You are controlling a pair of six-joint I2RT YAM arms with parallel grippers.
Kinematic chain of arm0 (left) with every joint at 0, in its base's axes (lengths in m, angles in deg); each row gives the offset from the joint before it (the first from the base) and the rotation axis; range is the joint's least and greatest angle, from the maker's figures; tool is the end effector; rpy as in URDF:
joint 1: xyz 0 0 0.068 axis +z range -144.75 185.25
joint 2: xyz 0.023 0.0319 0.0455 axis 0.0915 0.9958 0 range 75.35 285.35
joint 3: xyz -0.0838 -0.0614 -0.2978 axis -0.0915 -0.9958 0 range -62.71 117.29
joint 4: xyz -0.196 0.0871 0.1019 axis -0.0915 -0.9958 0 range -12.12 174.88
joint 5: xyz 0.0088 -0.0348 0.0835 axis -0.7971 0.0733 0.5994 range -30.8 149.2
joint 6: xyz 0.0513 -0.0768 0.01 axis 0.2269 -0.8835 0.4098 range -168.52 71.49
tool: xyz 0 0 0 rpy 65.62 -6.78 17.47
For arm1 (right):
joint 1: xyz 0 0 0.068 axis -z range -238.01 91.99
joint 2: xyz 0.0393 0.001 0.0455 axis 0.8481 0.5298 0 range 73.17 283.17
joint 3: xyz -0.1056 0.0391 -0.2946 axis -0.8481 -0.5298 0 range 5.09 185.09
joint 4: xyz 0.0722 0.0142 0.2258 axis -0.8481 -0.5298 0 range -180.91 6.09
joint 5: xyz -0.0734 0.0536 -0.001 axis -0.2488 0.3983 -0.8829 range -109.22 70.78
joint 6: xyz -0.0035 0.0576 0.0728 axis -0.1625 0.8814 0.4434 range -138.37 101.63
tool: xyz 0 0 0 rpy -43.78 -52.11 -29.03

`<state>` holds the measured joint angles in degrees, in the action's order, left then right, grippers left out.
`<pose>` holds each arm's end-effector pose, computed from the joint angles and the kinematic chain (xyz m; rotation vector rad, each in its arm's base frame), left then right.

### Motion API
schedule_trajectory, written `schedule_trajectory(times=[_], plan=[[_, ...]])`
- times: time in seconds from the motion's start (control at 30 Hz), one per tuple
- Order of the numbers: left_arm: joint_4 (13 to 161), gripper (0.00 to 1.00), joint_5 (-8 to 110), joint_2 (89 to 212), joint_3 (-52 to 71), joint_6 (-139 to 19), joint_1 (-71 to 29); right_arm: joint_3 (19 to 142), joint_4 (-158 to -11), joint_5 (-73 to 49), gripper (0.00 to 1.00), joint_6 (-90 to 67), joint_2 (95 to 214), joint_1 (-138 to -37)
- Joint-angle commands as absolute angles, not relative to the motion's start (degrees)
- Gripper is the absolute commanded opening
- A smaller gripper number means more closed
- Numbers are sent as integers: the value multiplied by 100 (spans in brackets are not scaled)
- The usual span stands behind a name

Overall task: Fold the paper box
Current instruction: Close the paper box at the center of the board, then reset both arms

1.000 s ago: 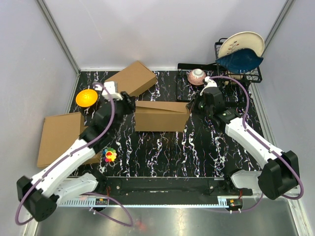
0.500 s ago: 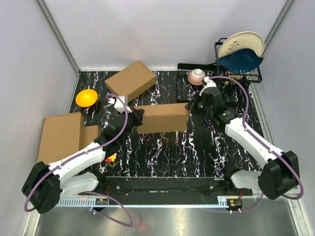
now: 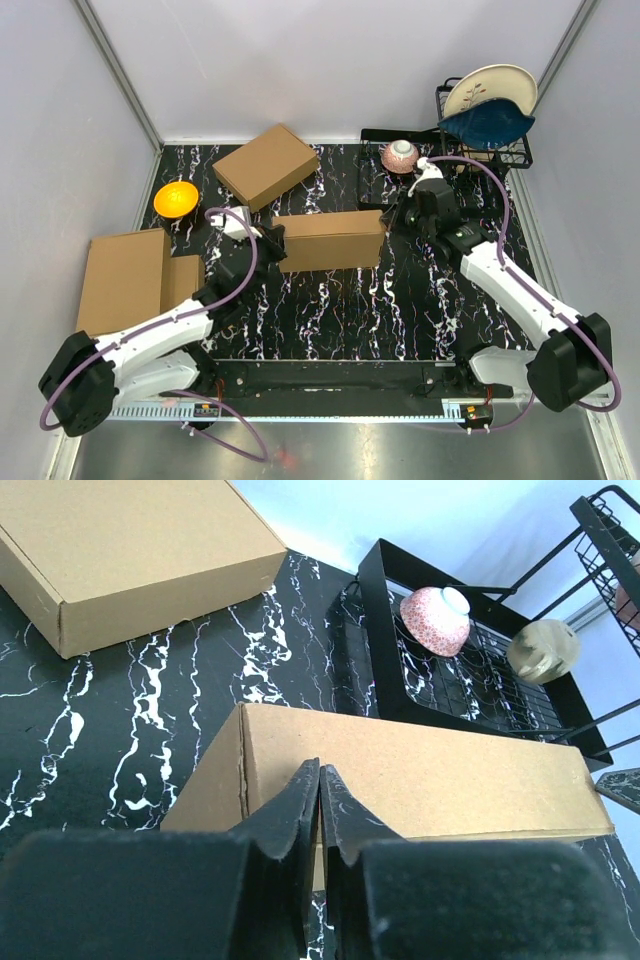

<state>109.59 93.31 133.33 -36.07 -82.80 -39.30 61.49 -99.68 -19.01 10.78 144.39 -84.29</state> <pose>0.1879 -0.1191 0.2951 -0.2985 1.6686 -0.5369 0.2544 0.1259 0.3266 0.0517 2.1587 0.5765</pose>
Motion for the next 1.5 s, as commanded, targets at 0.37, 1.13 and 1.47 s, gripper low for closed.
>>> schedule_trajectory(times=[0.37, 1.13, 1.47], plan=[[9088, 4, 9928, 12063, -4899, -9086, -5125, 4588, -10851, -1886, 0, 1406, 13348, -9105], [6011, 99, 12037, 10743, -3072, -9412, -6392, 4851, -11221, -2528, 47, 1723, 12151, -9264], [4841, 99, 11985, 11322, -2369, -10845, -6269, 5079, -10773, -2818, 59, 1336, 12037, -9264]])
